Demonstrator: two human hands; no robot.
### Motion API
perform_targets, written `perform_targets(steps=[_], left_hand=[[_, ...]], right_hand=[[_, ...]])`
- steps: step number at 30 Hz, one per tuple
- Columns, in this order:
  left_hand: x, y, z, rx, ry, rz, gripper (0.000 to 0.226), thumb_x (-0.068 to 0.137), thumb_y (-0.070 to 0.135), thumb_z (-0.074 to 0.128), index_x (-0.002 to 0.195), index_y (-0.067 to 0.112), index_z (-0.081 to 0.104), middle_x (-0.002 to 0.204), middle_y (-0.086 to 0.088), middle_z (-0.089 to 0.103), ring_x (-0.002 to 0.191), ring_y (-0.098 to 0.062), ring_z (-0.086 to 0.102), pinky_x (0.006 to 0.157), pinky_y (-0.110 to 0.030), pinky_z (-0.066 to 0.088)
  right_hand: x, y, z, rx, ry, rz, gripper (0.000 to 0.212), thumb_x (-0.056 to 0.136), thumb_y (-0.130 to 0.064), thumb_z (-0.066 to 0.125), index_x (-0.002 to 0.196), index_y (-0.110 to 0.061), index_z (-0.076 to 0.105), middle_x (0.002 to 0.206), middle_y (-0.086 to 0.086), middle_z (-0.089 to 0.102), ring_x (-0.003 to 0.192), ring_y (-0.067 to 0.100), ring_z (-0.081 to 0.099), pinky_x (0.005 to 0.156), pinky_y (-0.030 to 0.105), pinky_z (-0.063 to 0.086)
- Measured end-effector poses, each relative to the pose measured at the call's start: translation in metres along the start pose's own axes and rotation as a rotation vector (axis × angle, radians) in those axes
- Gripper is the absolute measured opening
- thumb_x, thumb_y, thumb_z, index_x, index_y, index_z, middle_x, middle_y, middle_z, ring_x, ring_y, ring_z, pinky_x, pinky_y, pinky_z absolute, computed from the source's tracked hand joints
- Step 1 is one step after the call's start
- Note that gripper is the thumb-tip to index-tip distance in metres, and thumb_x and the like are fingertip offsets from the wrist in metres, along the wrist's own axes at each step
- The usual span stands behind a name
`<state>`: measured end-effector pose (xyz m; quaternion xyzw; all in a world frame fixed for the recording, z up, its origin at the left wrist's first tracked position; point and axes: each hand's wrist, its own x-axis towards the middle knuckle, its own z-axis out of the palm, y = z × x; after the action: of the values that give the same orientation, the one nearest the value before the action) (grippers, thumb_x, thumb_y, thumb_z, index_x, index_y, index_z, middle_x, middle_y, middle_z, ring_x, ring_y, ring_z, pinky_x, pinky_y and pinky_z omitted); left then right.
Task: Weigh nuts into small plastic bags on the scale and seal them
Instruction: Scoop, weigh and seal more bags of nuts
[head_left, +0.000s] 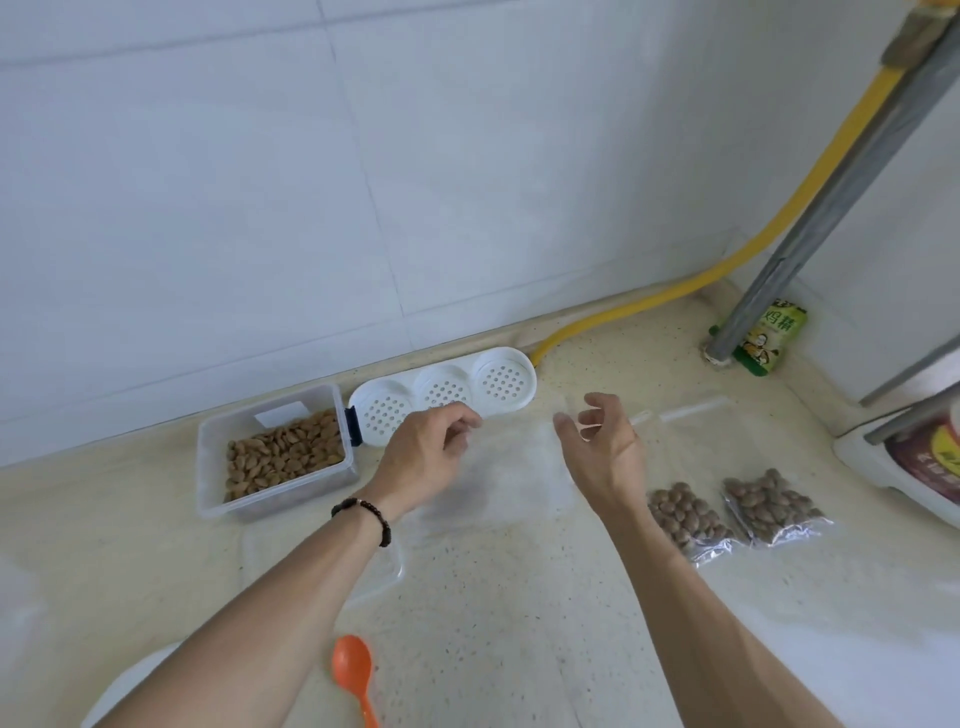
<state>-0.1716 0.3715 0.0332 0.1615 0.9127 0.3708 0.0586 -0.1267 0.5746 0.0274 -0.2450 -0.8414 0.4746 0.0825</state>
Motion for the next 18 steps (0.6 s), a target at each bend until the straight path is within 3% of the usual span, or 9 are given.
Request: perform_targets(steps=[3, 4, 7, 12, 18], left_hand=[[-0.012, -0.001, -0.028, -0.153, -0.021, -0.063, 0.015, 0.090, 0.014, 0.066, 0.095, 0.028, 0.069, 0.089, 0.008, 0.068, 0.077, 0.005, 0.059, 0.074, -0.010, 0.045], [-0.018, -0.003, -0.037, -0.189, -0.013, -0.073, 0.015, 0.089, 0.014, 0.067, 0.094, 0.028, 0.068, 0.087, 0.005, 0.068, 0.074, 0.003, 0.059, 0.073, -0.012, 0.046], [-0.041, -0.012, -0.066, -0.227, 0.022, -0.083, 0.014, 0.087, 0.012, 0.068, 0.095, 0.024, 0.068, 0.078, 0.003, 0.066, 0.063, 0.004, 0.056, 0.067, -0.010, 0.043], [-0.103, -0.052, -0.120, -0.126, 0.023, -0.059, 0.013, 0.082, 0.021, 0.076, 0.093, 0.021, 0.068, 0.064, 0.010, 0.054, 0.055, 0.003, 0.048, 0.056, -0.011, 0.036], [-0.197, -0.130, -0.177, -0.089, 0.002, -0.181, 0.013, 0.079, 0.017, 0.077, 0.089, 0.019, 0.068, 0.065, 0.010, 0.056, 0.057, 0.003, 0.051, 0.058, -0.009, 0.039]], right_hand=[[-0.016, -0.023, 0.001, 0.062, -0.024, 0.009, 0.052, 0.088, -0.035, 0.066, 0.132, -0.014, 0.049, 0.115, 0.000, 0.060, 0.108, 0.015, 0.056, 0.095, 0.037, 0.049], [-0.022, -0.031, 0.003, 0.098, -0.037, 0.008, 0.048, 0.088, -0.031, 0.066, 0.130, -0.013, 0.051, 0.110, -0.001, 0.062, 0.102, 0.014, 0.058, 0.091, 0.033, 0.051], [-0.048, -0.054, 0.010, 0.150, -0.069, -0.009, 0.023, 0.089, -0.015, 0.065, 0.111, -0.011, 0.064, 0.083, 0.005, 0.066, 0.071, 0.014, 0.061, 0.060, 0.015, 0.050], [-0.117, -0.086, 0.041, 0.233, -0.101, 0.001, 0.002, 0.087, -0.010, 0.068, 0.088, -0.009, 0.069, 0.074, 0.002, 0.067, 0.064, 0.014, 0.061, 0.054, 0.017, 0.049], [-0.215, -0.095, 0.115, 0.143, -0.284, 0.081, 0.015, 0.084, -0.010, 0.070, 0.078, 0.004, 0.066, 0.063, 0.006, 0.059, 0.051, 0.014, 0.050, 0.048, 0.024, 0.041]])
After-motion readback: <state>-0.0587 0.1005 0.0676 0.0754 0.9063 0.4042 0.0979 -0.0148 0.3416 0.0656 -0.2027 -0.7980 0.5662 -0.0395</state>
